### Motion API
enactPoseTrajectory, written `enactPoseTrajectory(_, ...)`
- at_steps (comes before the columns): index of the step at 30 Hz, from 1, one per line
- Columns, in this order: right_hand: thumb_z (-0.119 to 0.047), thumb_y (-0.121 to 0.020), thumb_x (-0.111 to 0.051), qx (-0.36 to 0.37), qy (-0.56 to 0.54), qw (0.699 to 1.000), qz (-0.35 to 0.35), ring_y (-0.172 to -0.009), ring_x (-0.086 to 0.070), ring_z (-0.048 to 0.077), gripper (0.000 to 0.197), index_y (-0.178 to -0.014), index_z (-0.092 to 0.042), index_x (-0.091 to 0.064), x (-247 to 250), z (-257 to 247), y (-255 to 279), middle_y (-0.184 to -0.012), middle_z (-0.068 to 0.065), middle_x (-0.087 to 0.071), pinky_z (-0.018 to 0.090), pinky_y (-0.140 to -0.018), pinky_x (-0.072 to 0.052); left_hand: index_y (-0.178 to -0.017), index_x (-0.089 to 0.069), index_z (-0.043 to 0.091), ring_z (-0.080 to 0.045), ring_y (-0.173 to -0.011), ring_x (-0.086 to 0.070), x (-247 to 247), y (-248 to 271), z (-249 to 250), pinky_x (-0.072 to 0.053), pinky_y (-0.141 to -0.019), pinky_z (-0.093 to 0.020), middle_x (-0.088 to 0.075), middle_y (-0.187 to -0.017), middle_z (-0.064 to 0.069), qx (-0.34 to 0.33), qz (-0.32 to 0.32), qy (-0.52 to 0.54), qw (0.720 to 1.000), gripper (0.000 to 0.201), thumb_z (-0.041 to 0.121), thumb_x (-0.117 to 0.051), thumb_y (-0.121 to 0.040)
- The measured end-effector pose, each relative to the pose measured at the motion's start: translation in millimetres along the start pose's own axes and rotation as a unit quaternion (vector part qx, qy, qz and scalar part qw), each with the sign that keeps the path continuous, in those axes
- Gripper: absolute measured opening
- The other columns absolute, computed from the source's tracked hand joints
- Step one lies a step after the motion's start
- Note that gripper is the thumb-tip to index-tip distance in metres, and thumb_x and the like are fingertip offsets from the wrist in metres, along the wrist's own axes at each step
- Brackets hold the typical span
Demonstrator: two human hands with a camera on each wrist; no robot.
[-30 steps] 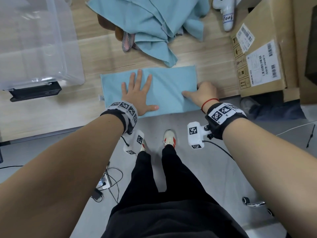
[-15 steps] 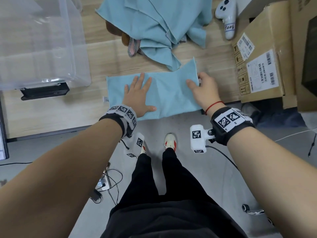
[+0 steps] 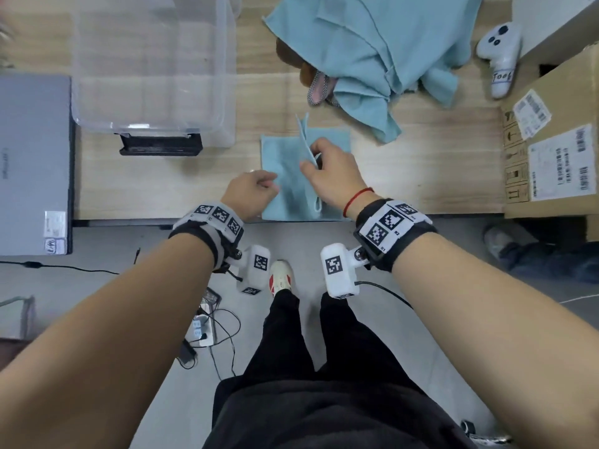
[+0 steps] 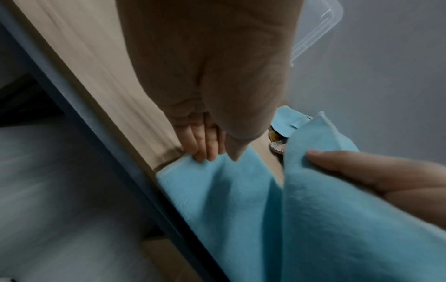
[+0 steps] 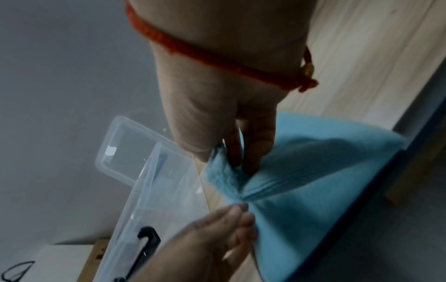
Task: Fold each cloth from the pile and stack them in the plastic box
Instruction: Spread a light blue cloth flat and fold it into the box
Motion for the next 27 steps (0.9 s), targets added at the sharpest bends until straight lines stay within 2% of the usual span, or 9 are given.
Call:
enactPoseTrajectory(3,-0.029,-0.090,-0.054,-0.014,0.021,0.999,-0.025,-0.076,-0.054,0.026,0.009,-0.090,-0.022,-0.049,-32.7,0.4,-5.3,-0.079,0.002,-0.061,0.027,-0.066,-0.033,-0.127,-0.059,0.012,-0.018,-0.102,-0.062,-2.4,-2.5,-4.1,-0.045,-0.101,-0.039,-0.066,-0.112,-0.004,-0.003,-0.017,0.059,0.998,0.037,0.032,-0.043,-0.099)
enactPoseTrajectory(7,-0.025,-0.092,-0.051,-0.024,0.052,0.998,-0.041,-0.083,-0.054,0.029,0.008,-0.091,-0.018,-0.048,-53.5,2.1,-12.7,-0.087,0.007,-0.060,0.031,-0.070,-0.038,-0.126,-0.058,0.011,-0.015,-0.092,-0.062,-2.2,-3.5,-10.4,-0.046,-0.101,-0.042,-0.065,-0.104,-0.001,0.028,-0.010,0.148,0.989,0.047,0.040,-0.030,-0.103)
enactPoseTrajectory(11,-0.027,-0.093,-0.053,-0.025,0.019,0.998,-0.051,-0.081,-0.056,0.023,0.009,-0.097,-0.018,-0.054,-61.8,-0.3,-19.0,-0.089,0.001,-0.063,0.031,-0.076,-0.045,-0.111,-0.065,0.020,-0.020,-0.097,-0.066,-2.8,-5.3,-14.3,-0.047,-0.099,-0.042,-0.069,-0.103,-0.003,0.038,-0.019,0.159,0.986,0.060,0.065,-0.029,-0.093)
enactPoseTrajectory(13,-0.029,-0.093,-0.053,-0.030,-0.023,0.996,-0.077,-0.075,-0.060,0.020,0.010,-0.095,-0.020,-0.056,-68.0,-1.1,-19.6,-0.087,-0.002,-0.064,0.038,-0.079,-0.053,-0.100,-0.065,0.013,-0.025,-0.098,-0.065,-3.3,-7.8,-17.0,-0.048,-0.097,-0.047,-0.069,-0.101,-0.010,0.028,-0.028,0.139,0.989,0.074,0.077,-0.032,-0.083)
enactPoseTrajectory(15,-0.026,-0.093,-0.052,-0.030,-0.043,0.995,-0.089,-0.079,-0.061,0.019,0.012,-0.099,-0.020,-0.060,-68.2,0.7,-18.2,-0.091,-0.003,-0.064,0.042,-0.083,-0.055,-0.100,-0.062,0.005,-0.023,-0.088,-0.063,-2.0,-8.2,-15.7,-0.049,-0.092,-0.048,-0.068,-0.095,-0.013,0.010,-0.035,0.101,0.994,0.068,0.069,-0.047,-0.082)
enactPoseTrajectory(18,-0.017,-0.093,-0.052,-0.015,-0.043,0.997,-0.068,-0.091,-0.060,0.013,0.020,-0.109,-0.016,-0.064,-54.1,6.9,-14.2,-0.099,-0.006,-0.063,0.037,-0.089,-0.052,-0.106,-0.060,0.012,-0.019,-0.087,-0.065,-1.3,-10.3,-18.2,-0.052,-0.091,-0.039,-0.070,-0.094,-0.002,0.014,-0.023,0.110,0.994,0.035,0.030,-0.071,-0.078)
enactPoseTrajectory(20,-0.017,-0.092,-0.056,0.002,-0.017,0.998,-0.059,-0.092,-0.056,0.010,0.021,-0.112,-0.014,-0.063,-42.5,12.3,-9.2,-0.106,-0.004,-0.063,0.032,-0.094,-0.049,-0.100,-0.060,0.020,-0.019,-0.085,-0.066,2.2,-12.2,-20.4,-0.052,-0.090,-0.034,-0.070,-0.088,0.001,0.026,0.015,0.100,0.994,0.027,0.015,-0.070,-0.076)
enactPoseTrajectory(22,-0.023,-0.089,-0.063,0.025,0.033,0.997,-0.070,-0.095,-0.054,0.010,0.028,-0.116,-0.015,-0.061,-35.7,20.5,-2.4,-0.114,0.002,-0.061,0.029,-0.096,-0.045,-0.093,-0.061,0.022,-0.020,-0.086,-0.065,8.9,-12.7,-18.4,-0.051,-0.086,-0.029,-0.068,-0.082,0.001,0.029,0.057,0.065,0.996,0.019,0.011,-0.066,-0.079)
enactPoseTrajectory(27,-0.054,-0.068,-0.078,0.078,0.197,0.972,-0.105,-0.122,-0.039,0.022,0.079,-0.135,-0.027,-0.045,-29.6,41.2,19.0,-0.133,0.001,-0.044,0.036,-0.101,-0.039,-0.095,-0.060,0.021,-0.021,-0.090,-0.065,10.3,-16.8,-14.1,-0.052,-0.088,-0.035,-0.067,-0.088,0.000,0.030,0.090,0.088,0.992,0.015,0.012,-0.057,-0.083)
Point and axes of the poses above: each hand's wrist, its own y-axis away from the middle knuckle, its own x-axis out of the back of the hand, z = x × y, the point moved 10 cm from there along -y, towards the middle knuckle
